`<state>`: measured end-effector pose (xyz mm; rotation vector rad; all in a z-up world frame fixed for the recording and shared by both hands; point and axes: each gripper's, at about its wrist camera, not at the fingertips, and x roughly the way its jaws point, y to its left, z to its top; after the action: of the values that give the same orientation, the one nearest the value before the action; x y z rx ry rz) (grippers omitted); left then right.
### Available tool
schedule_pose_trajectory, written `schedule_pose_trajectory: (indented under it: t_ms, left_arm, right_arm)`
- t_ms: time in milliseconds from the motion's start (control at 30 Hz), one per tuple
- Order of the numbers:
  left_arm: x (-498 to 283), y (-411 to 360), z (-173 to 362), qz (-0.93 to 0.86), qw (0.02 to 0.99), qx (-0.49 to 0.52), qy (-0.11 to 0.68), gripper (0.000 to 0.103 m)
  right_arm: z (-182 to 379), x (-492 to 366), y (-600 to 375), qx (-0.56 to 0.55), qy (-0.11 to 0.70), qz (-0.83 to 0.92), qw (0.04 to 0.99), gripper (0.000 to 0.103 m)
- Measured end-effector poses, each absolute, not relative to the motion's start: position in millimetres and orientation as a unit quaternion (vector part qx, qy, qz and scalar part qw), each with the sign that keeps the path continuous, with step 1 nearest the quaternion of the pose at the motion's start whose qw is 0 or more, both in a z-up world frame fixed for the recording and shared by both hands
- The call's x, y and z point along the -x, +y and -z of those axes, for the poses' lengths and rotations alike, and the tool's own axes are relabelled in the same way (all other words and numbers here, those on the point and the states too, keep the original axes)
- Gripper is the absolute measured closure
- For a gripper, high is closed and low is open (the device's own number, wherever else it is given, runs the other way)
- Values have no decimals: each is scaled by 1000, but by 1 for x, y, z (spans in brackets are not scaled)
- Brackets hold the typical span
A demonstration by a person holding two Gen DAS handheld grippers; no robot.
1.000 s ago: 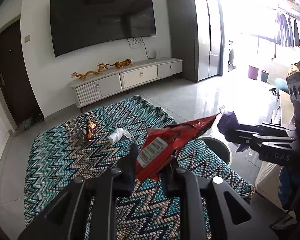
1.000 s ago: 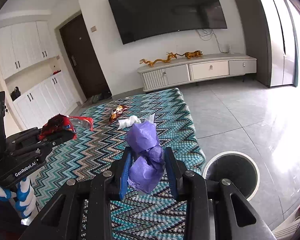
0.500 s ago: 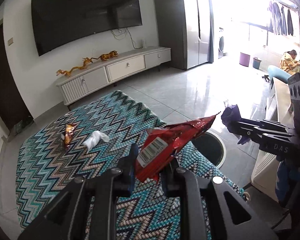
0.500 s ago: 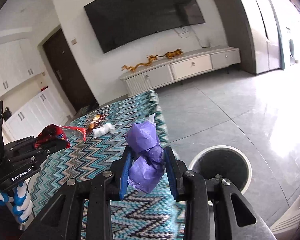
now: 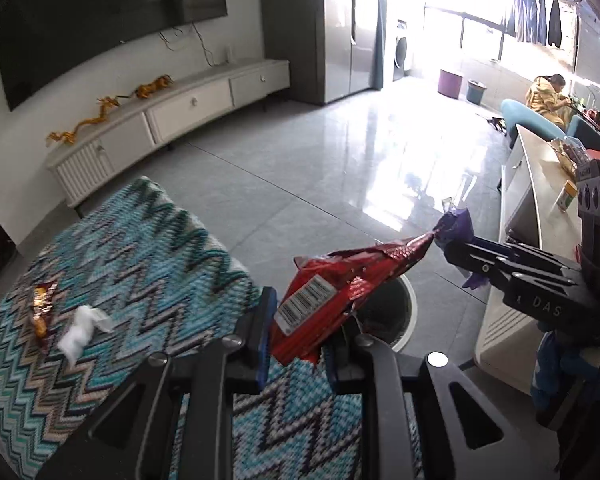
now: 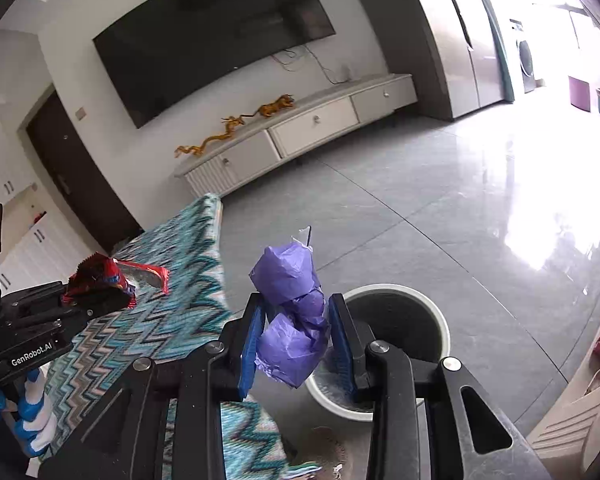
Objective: Collect trash
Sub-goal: 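Carry both items over the bin and open both tools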
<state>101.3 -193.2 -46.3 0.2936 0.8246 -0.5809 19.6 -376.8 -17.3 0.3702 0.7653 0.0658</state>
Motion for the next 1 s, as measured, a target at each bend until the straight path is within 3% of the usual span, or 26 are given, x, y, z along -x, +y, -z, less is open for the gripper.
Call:
schedule_pose_trajectory:
  t_ms: [400, 467, 533, 633, 900, 1000]
  left_arm:
    - [-169, -262, 111, 306, 819, -137, 466, 81]
    - [-177, -266, 119, 311, 812, -126, 477, 72]
    - [-183, -269, 124, 318, 807, -113, 485, 51]
    - [-186, -272, 128, 328, 801, -101, 491, 49]
    - [-191, -265, 127, 331, 797, -79, 498, 48]
    - [-193, -264, 124, 334, 797, -71, 498, 40]
  right_arm:
    - [75, -64, -417, -182, 424, 8, 887, 70]
    - [85, -70, -421, -185, 432, 13, 883, 70]
    - [95, -76, -424, -187, 441, 20, 878, 67]
    - [105, -81, -428, -190, 448, 30, 873, 56]
    - [106, -75, -430, -198, 450, 41, 870, 50]
    - [101, -70, -430, -200, 444, 43, 872, 50]
